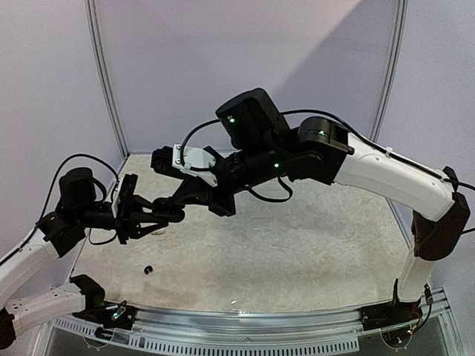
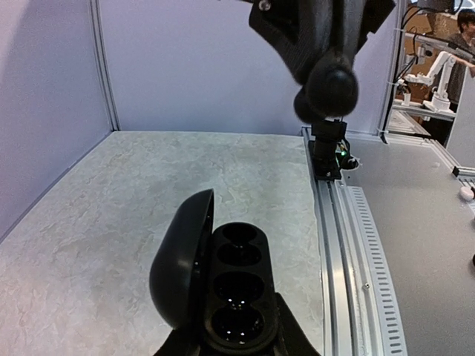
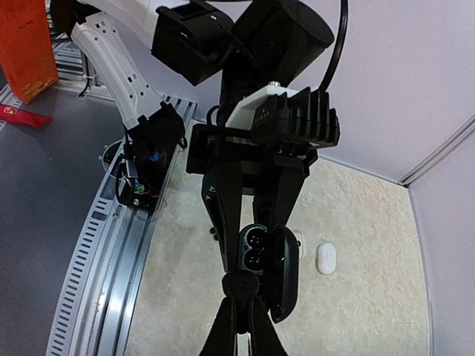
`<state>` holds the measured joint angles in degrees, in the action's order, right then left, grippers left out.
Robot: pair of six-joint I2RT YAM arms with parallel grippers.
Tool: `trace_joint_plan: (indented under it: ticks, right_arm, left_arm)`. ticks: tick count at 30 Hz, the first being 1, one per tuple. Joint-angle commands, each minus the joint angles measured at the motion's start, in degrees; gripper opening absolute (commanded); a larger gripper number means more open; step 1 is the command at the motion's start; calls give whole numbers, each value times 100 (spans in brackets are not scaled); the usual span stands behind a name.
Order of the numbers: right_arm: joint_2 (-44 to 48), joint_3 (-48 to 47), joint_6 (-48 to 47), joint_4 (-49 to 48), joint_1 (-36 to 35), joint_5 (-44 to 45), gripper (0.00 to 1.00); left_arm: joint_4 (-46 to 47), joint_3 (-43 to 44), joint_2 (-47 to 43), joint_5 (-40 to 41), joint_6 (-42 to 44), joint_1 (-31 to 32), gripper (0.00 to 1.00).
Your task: Insert the wireless bluetooth earbuds into the charging case
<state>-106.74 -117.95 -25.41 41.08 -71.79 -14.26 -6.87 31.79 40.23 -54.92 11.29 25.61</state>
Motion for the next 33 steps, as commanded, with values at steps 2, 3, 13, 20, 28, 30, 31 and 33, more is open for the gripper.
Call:
trace_joint_plan:
  ticks: [2, 3, 13, 20, 28, 30, 31, 33]
  right_arm:
    - [-347, -324, -45, 439, -73, 321, 0]
    - [-376, -332, -66, 440, -79, 345, 0]
    - [-588, -397, -203, 600, -80, 586, 0]
    - [-652, -422, -259, 475, -82, 654, 0]
    - [-808, -561, -402, 553, -85, 813, 0]
    - [-837, -572, -446, 565, -85, 849, 0]
    - [-839, -576, -471, 572, -77, 861, 0]
    - [-852, -579, -527, 622, -81, 876, 0]
  left_arm:
    - [-190, 210, 21, 137, 48, 111, 0]
    - [-192, 205, 13, 132, 49, 119, 0]
    - [-133, 222, 7, 197, 15, 190, 0]
    - [-157, 233, 12, 193, 57, 233, 0]
    - [-166, 273, 12, 182, 128, 257, 0]
    - [-134, 269, 14, 174, 128, 260, 0]
    - [-123, 273, 14, 168, 120, 262, 0]
    - [-97, 268, 15, 168, 111, 261, 0]
